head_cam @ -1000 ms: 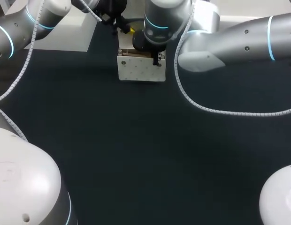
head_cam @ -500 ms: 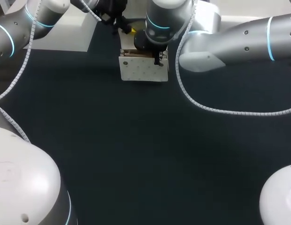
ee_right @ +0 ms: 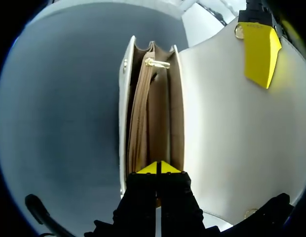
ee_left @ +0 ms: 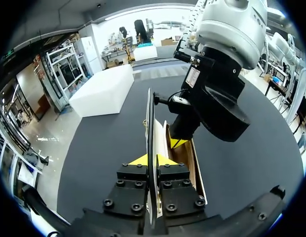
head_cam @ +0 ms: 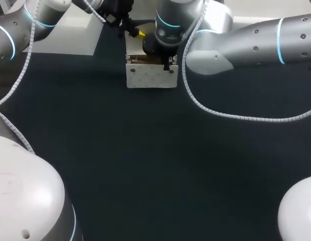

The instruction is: Pick up the bag, open it, inspect its contents, close it, and place it on the opposite side

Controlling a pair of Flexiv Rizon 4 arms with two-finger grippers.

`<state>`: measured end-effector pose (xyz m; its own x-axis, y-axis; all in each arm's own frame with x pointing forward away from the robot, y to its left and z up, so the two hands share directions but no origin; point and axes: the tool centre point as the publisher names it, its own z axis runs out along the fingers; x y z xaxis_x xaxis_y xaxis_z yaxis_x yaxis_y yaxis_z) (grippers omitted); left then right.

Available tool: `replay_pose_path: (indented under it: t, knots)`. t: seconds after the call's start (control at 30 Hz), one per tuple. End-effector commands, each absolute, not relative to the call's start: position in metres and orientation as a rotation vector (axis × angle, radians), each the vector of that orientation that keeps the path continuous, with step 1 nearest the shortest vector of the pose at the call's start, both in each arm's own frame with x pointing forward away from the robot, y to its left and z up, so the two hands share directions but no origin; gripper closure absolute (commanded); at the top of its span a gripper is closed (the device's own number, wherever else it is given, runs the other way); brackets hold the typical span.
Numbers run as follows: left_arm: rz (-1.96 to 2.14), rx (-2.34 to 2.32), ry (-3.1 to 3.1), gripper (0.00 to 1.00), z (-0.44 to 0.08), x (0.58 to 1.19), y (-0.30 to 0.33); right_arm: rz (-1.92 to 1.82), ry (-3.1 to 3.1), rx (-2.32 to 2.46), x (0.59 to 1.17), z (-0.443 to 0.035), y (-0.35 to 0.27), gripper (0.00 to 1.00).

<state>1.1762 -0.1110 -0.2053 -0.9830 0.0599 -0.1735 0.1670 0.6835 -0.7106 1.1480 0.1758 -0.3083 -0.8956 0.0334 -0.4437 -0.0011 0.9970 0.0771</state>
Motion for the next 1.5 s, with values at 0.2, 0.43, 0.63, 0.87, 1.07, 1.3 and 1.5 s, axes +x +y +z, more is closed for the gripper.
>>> replay_pose_path:
  t: [0.2, 0.43, 0.63, 0.87, 1.07, 1.3, 1.5]
  knots:
    - [-1.215, 0.219, 2.786, 1.0, -0.2082, 1.1864, -0.1128, 0.113, 2.715, 0.008, 1.148, -0.318, 0.1783, 0.0]
    - [-1.222, 0.231, 2.795, 1.0, -0.2109, 1.1854, -0.1123, 0.118, 2.729, 0.006, 1.1473, -0.3215, 0.1797, 0.0]
    - [-1.22, 0.241, 2.797, 1.0, -0.2117, 1.1839, -0.1118, 0.119, 2.736, 0.006, 1.1468, -0.3227, 0.1806, 0.0]
    - [-1.215, 0.25, 2.794, 1.0, -0.2116, 1.1833, -0.1113, 0.119, 2.739, 0.002, 1.1478, -0.3229, 0.1818, 0.0]
    - [-1.214, 0.248, 2.793, 1.0, -0.2123, 1.1831, -0.1107, 0.118, 2.741, -0.003, 1.1478, -0.3228, 0.1819, 0.0]
    - [-1.212, 0.249, 2.794, 1.0, -0.2127, 1.1831, -0.1105, 0.119, 2.741, -0.003, 1.148, -0.3231, 0.1818, 0.0]
    - [-1.213, 0.251, 2.792, 1.0, -0.2129, 1.1831, -0.1103, 0.12, 2.738, -0.002, 1.1482, -0.3222, 0.182, 0.0]
